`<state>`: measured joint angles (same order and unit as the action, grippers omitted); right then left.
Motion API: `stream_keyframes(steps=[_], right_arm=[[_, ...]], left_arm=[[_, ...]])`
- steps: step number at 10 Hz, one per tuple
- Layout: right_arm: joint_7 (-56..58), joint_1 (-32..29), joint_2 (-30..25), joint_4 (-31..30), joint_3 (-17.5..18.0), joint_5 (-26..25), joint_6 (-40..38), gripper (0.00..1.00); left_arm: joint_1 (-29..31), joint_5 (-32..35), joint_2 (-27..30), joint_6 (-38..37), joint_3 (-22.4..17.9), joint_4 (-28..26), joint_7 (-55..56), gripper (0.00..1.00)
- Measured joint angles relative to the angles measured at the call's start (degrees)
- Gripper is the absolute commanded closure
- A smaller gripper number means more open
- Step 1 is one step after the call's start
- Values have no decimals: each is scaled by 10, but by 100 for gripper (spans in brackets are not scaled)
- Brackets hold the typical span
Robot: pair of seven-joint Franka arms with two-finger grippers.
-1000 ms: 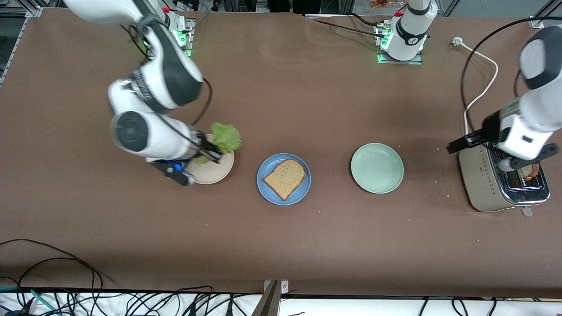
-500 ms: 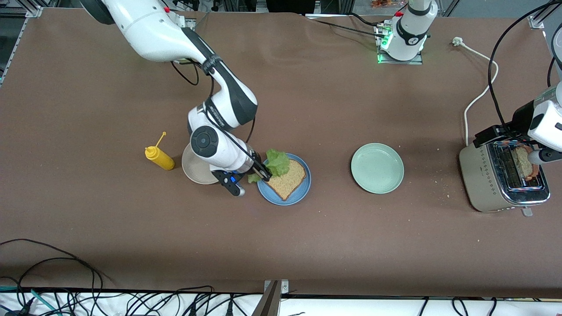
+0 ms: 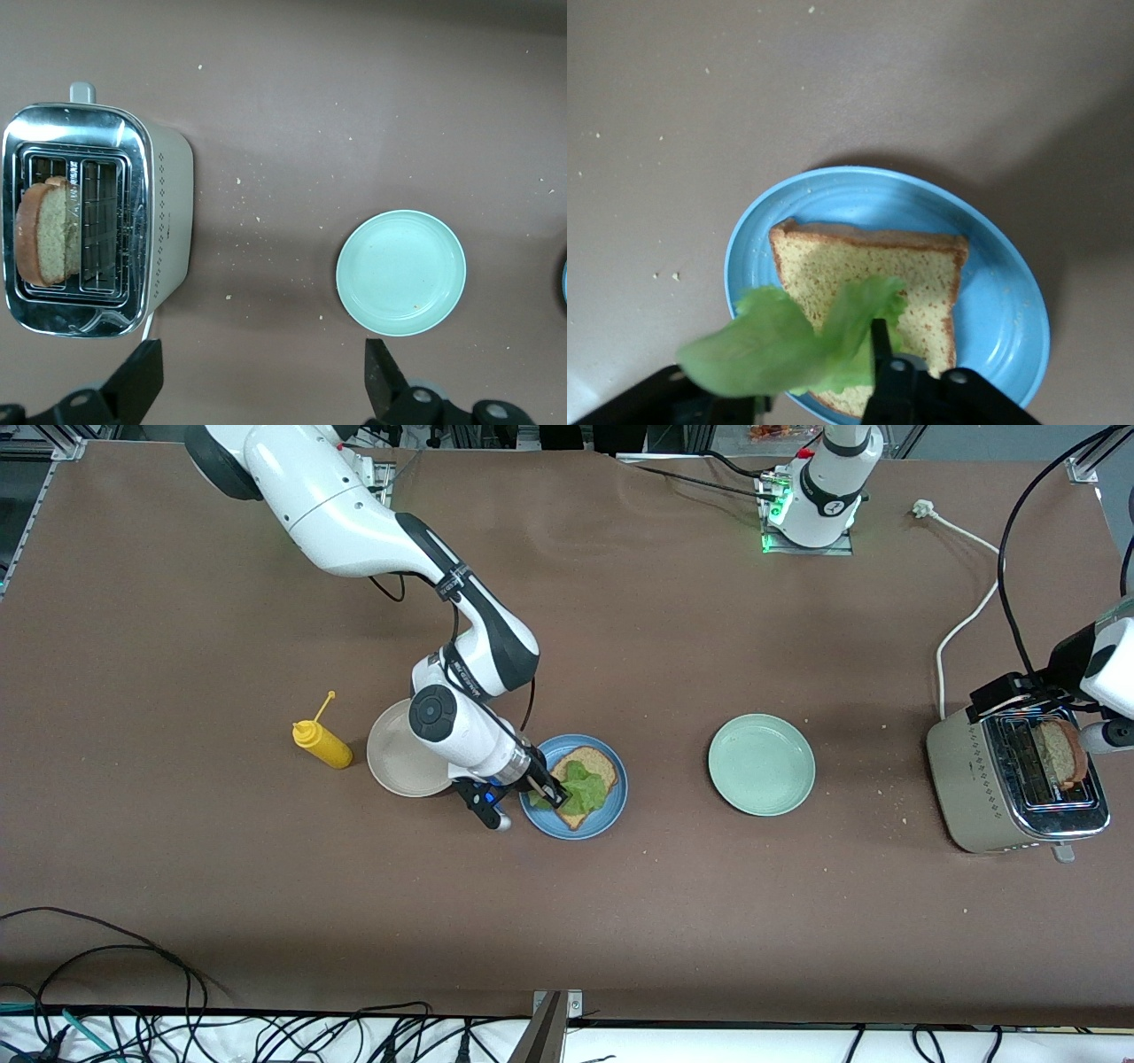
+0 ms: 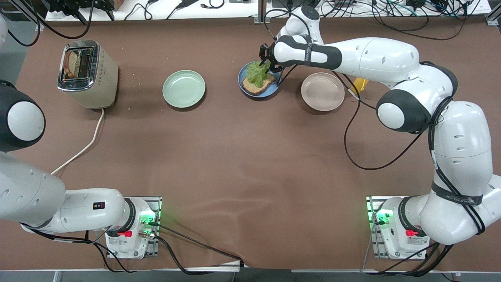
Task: Make sandwich in blue plate with both arms
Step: 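Lower the lettuce onto the bread on the blue plate, then open the right gripper and withdraw it from the sandwich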
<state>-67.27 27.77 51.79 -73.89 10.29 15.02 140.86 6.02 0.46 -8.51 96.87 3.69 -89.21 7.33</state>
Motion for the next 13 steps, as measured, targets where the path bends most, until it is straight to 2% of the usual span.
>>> stream_keyframes(steps=[2,5,6,8,10,13], right_arm=[[14,5,-1,2,1,-39,-20,0],[22,10,-16,11,1,-48,-68,0],[25,8,-26,13,1,-55,-90,0],[60,1,-58,18,-2,-104,-172,0],[164,-11,-99,20,-20,-133,-274,0],[386,-41,-158,20,-85,-137,-400,0]], left_arm=[[3,0,0,-1,0,2,-1,0],[5,0,-1,-5,0,2,-2,0],[5,0,-1,-6,0,2,-3,0],[5,0,-2,-7,0,2,-3,0],[5,0,-2,-9,0,2,-5,0],[6,0,-3,-16,0,2,-10,0]])
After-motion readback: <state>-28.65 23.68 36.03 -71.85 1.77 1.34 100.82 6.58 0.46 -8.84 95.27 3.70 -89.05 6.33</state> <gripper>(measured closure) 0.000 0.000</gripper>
